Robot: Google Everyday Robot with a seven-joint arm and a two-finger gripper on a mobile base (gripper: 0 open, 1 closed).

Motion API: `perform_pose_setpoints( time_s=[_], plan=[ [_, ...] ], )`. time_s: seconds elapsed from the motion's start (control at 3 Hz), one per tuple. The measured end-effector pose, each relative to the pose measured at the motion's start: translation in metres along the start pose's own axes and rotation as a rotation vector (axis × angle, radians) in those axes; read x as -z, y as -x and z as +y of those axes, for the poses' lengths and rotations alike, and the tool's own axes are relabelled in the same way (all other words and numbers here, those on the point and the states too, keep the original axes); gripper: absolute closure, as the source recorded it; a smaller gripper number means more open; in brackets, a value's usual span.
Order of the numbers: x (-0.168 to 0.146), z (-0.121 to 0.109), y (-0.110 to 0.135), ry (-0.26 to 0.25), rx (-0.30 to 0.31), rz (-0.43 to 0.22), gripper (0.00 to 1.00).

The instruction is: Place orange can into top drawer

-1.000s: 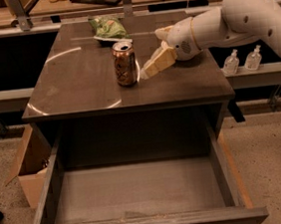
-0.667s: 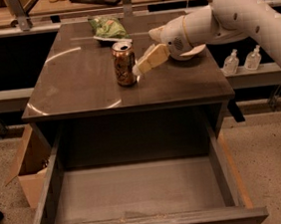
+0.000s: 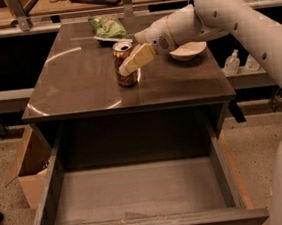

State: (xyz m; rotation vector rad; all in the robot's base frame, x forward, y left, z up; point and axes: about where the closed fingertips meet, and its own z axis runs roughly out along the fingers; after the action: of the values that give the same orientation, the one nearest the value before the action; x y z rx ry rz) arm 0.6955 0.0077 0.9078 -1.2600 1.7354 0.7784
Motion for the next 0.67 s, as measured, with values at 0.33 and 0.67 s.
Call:
perform_pose_setpoints(
  time_s=[0.33, 0.67],
  plan=[
    [-0.0109, 0.0064, 0.0037, 0.027, 0.005, 0.001, 0.14],
    [-0.0091, 0.0095, 0.0086, 0.032, 0.024, 0.008, 0.38]
  ],
)
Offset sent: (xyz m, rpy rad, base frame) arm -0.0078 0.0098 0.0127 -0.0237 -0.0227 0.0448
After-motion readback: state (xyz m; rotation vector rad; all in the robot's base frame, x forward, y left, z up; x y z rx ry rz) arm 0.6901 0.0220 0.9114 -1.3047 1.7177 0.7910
